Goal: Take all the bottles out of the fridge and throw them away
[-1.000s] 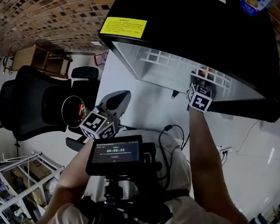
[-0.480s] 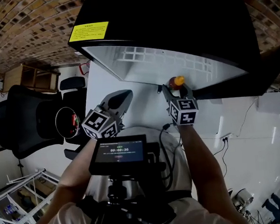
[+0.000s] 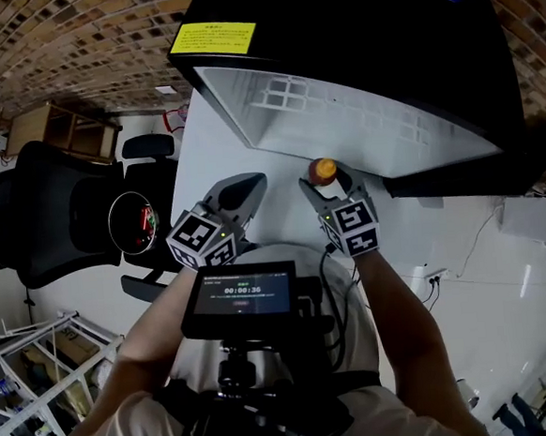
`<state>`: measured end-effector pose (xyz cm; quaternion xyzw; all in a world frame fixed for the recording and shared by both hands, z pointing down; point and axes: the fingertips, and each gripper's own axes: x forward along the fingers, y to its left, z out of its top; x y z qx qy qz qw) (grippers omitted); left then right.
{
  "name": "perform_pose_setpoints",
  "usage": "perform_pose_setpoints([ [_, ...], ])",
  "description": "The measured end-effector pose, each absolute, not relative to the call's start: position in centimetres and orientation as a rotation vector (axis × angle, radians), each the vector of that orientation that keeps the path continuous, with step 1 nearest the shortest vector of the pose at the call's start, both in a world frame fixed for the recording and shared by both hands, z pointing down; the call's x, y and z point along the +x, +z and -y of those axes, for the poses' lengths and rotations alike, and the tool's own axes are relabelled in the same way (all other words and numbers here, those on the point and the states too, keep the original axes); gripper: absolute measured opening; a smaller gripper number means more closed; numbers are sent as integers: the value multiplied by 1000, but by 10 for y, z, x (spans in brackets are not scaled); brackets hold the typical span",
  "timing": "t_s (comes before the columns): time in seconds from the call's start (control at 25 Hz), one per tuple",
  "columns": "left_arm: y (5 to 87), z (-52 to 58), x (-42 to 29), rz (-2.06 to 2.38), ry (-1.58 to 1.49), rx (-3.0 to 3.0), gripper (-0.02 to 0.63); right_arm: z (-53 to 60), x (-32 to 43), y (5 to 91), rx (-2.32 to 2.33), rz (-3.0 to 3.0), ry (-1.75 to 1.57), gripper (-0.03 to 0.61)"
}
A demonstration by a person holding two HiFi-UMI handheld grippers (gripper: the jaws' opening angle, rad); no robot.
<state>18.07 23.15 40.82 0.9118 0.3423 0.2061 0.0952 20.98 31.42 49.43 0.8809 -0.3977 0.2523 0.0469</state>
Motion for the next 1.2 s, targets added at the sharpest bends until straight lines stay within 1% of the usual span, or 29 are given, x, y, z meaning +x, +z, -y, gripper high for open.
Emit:
perform_pose_setpoints([
  [0.4,422,-112,141,-676,565,2744,9,-164,162,476,2340,1650,663,264],
  [0.76,435,1,75,-267,524,2712,10,-23,121,467,2051,1944,568,264],
  [1.2,472,118,5,67,465,2666,9,129,57,485,1756,2141,594,264],
])
